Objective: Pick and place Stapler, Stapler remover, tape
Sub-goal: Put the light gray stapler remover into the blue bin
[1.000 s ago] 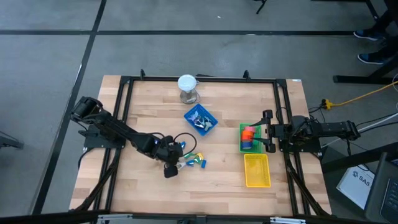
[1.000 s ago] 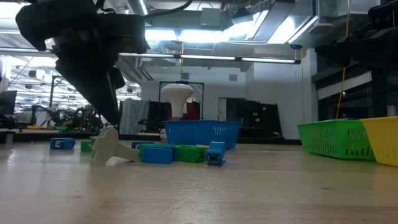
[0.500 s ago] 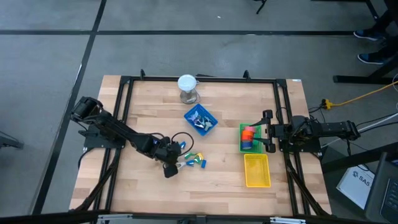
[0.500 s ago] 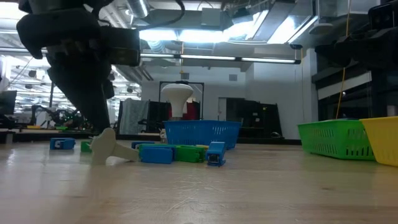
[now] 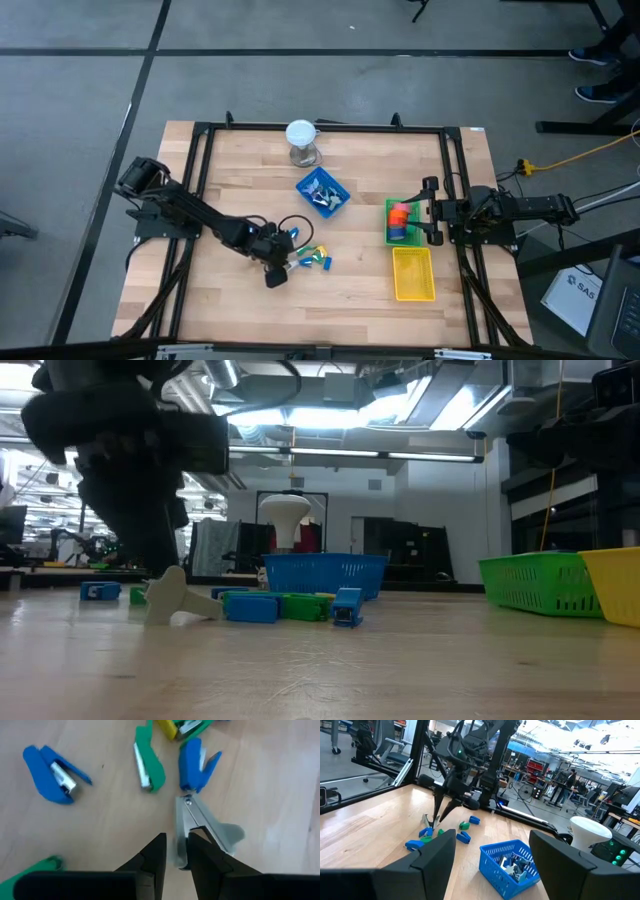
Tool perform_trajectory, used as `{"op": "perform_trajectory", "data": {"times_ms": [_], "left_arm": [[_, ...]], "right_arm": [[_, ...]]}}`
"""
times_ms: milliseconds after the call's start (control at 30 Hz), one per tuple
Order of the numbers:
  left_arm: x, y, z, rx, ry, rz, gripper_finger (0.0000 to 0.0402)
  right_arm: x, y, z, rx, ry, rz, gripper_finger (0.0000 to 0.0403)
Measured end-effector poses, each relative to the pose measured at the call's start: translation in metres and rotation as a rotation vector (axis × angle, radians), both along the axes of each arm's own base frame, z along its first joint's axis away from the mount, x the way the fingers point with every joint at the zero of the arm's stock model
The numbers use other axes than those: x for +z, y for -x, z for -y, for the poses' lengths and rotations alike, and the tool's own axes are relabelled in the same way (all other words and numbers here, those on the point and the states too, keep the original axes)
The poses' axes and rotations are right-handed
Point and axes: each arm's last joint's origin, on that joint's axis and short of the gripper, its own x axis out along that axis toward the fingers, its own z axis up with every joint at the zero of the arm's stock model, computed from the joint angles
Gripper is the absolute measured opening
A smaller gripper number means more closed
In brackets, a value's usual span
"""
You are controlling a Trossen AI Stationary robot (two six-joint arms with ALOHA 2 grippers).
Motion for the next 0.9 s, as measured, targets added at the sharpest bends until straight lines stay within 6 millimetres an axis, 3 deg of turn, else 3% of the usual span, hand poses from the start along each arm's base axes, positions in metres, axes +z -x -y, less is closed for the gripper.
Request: {"op": "perform_trajectory", "data": {"times_ms": [367,633,900], "left_arm": [[-0.0039,-0.0052,0.0009,-0.005,-0.047,0.043,0.0073],[-0.0039,-0.0039,0.0006,0.013,-0.030,0.025,0.0011],[-0.0012,-0.0059,0.0012,-0.007,-0.038,0.061,0.0005]], "right_arm": [[-0.0001,0.0000,0.0000,0.000,0.000,-0.001,0.0259],[-0.0001,0.0000,0.0000,0.000,0.000,-0.001,0.0259],[0.0000,0.0000,0.0000,0.000,0.000,0.000,0.0259]]}}
